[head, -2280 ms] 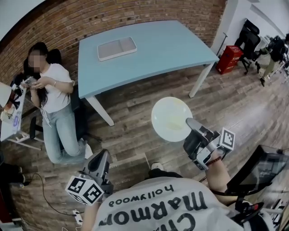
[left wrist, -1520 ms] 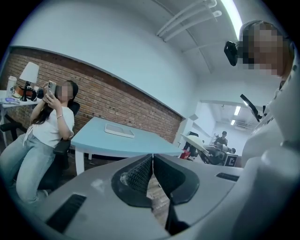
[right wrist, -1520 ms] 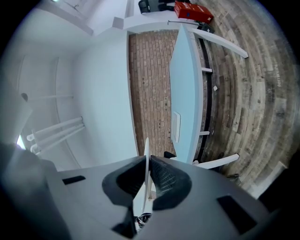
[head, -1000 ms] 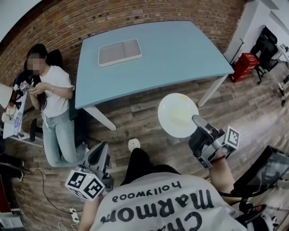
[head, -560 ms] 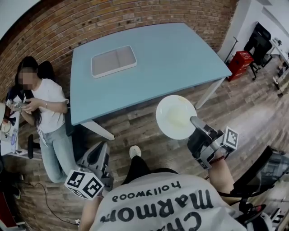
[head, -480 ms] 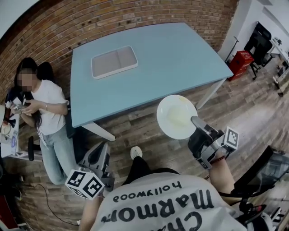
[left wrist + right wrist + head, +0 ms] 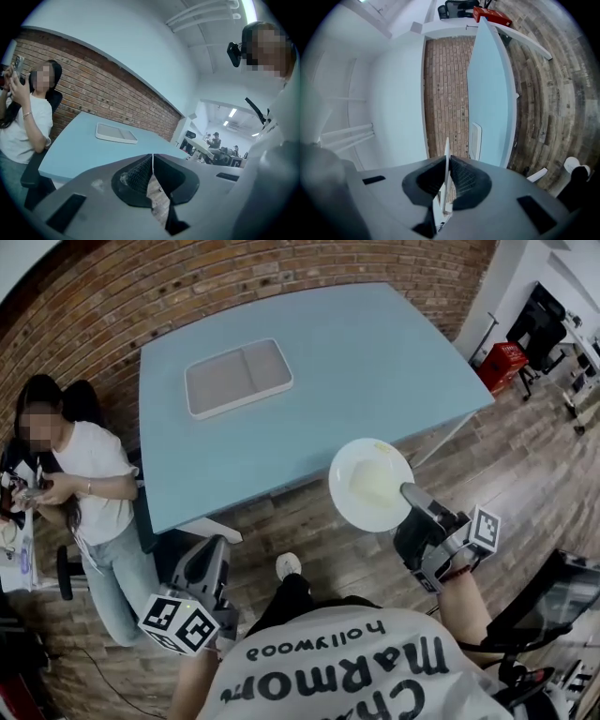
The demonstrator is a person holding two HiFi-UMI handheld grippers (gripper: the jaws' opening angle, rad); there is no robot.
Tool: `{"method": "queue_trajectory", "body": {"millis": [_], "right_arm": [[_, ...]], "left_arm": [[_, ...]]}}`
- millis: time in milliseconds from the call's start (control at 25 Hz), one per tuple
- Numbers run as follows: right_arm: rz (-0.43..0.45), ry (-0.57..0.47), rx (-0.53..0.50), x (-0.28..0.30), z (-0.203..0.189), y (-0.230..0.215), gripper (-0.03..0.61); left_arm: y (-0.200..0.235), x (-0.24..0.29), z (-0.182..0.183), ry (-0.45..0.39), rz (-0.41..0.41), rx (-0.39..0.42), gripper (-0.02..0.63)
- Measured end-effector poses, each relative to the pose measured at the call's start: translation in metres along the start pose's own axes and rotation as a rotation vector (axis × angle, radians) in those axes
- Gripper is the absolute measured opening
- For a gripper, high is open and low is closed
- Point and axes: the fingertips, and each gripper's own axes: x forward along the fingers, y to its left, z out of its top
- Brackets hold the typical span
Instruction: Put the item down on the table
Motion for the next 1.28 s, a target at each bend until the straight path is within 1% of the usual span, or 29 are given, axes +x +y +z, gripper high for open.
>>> {"method": "queue_trajectory", "body": {"millis": [200,360,480,640,880,1120,1280], "right_arm": [[0.009,-0.021,-0.015,0.018,0.008,0.0,0.025],[0.002,-0.004,-0.015,0.052,0.006,0.002,0.025],[-0.002,0.013,-0.018,0.074,0.006,0.003,0.025],[0.006,0.021,-0.045,0.102,0.016,0.008,0.025],[0.01,0.026,-0.032,0.152,0.02,0.002,0.025],[0.024,0.042,-0.039,0.199,0.023,0.005,0.025],[0.016,0.039,-0.03,0.222,0.026,0.002,0.025]], "left_arm": [[0.017,0.015,0.009,-0.009,-0.017,0.0,0.014],[0.036,0.026,0.019,0.016,-0.028,-0.014,0.014],[0.051,0.031,0.034,0.014,-0.023,-0.016,0.014],[0.073,0.04,0.057,0.003,-0.011,-0.005,0.014],[0.103,0.056,0.073,0.014,-0.013,-0.009,0.014],[0.132,0.073,0.1,0.006,-0.018,0.005,0.014],[0.149,0.084,0.114,0.011,-0.025,0.016,0.014]]}}
